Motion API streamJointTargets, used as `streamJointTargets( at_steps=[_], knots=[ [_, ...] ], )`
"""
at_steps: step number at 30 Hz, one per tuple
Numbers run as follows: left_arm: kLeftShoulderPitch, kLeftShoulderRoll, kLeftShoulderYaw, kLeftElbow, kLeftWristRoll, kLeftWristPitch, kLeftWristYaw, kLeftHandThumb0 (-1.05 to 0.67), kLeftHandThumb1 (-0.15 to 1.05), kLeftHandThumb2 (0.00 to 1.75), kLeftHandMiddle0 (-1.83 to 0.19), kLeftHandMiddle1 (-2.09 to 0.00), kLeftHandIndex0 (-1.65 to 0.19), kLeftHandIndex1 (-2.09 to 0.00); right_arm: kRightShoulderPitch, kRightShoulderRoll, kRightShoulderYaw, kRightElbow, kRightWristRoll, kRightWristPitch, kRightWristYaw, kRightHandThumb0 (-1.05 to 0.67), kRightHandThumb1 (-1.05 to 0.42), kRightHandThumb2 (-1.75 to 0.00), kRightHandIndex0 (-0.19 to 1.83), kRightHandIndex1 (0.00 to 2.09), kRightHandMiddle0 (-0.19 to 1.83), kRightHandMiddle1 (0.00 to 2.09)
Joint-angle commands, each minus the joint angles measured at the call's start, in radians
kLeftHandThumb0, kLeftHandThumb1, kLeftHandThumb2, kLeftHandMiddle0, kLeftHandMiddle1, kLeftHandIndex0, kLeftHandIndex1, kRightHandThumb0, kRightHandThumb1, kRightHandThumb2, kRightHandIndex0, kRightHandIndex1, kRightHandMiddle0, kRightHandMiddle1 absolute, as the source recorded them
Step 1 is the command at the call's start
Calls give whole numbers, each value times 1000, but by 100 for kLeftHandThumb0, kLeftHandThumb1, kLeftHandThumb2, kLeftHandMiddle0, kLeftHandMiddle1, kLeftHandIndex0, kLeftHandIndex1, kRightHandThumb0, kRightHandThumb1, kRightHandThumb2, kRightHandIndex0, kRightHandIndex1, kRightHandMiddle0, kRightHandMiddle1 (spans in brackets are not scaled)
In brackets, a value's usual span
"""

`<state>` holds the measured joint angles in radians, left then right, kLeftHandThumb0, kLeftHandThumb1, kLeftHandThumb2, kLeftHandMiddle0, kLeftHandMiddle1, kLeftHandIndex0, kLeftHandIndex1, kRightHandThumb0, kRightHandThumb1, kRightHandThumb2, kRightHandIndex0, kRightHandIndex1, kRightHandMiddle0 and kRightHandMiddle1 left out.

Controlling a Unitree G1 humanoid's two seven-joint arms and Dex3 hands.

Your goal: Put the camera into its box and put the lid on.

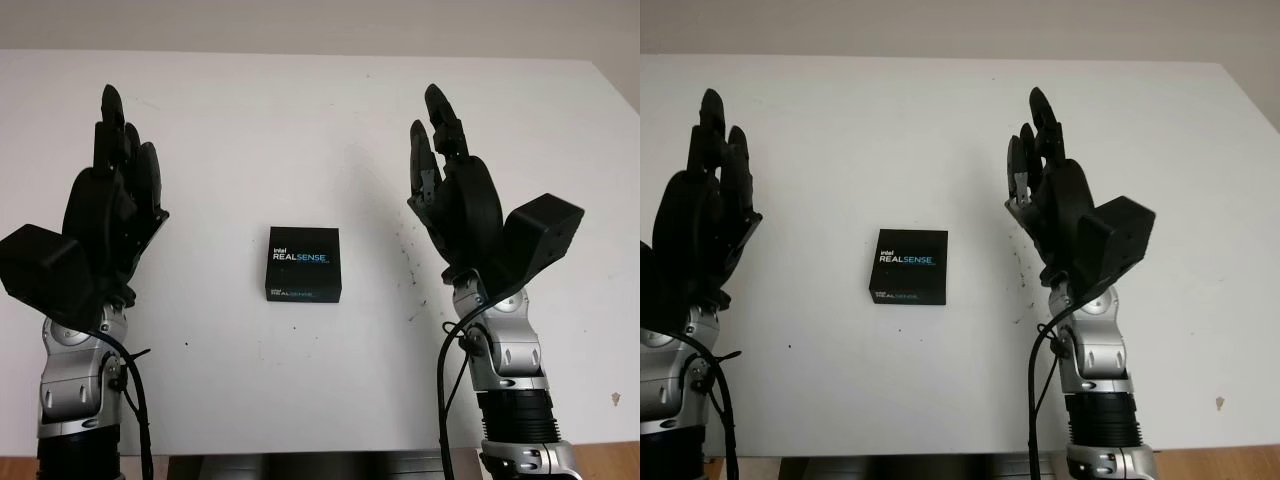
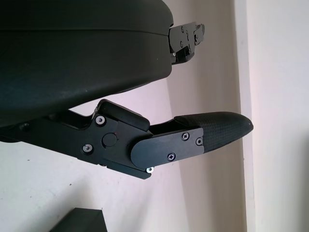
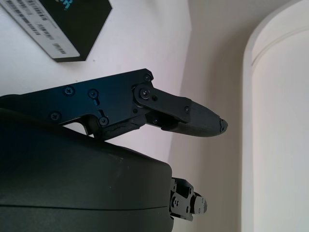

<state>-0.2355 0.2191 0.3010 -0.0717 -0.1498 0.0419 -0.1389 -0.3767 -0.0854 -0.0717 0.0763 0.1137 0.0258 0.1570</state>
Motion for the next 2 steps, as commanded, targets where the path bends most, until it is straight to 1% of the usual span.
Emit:
streamJointTargets(
  at_steps=[1, 2],
  knots=[
    [-1, -12, 6, 12, -14, -27, 11, -76, 105, 65, 19, 0, 19, 0, 17, -3, 10, -2, -9, -8, -1, -68, -105, -67, -19, 0, -19, 3],
    [0, -14, 5, 16, -20, -34, 15, -75, 105, 67, 19, 0, 19, 0, 21, -1, 12, -4, -10, -7, -2, -69, -105, -66, -19, 0, -19, 3]
  ],
)
